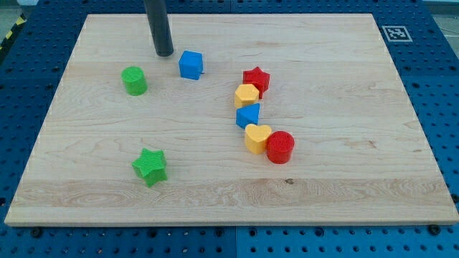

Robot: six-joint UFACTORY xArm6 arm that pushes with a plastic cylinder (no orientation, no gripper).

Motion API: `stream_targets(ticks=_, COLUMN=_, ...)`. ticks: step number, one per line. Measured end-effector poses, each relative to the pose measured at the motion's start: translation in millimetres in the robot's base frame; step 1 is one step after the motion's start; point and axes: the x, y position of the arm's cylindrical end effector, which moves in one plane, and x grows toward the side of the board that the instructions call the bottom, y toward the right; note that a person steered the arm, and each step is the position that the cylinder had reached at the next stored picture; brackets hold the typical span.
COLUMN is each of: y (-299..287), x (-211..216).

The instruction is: Place the blue cube at the top right side of the red star

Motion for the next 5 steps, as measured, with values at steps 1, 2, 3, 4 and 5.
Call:
stream_targets(ticks=1, y=-9, x=19)
stream_targets(ticks=2, y=-8, x=32)
stream_targets(ticks=3, y=10, x=34)
stream_targets(ticks=4, y=34, x=34)
stream_targets(ticks=5, y=45, x=34)
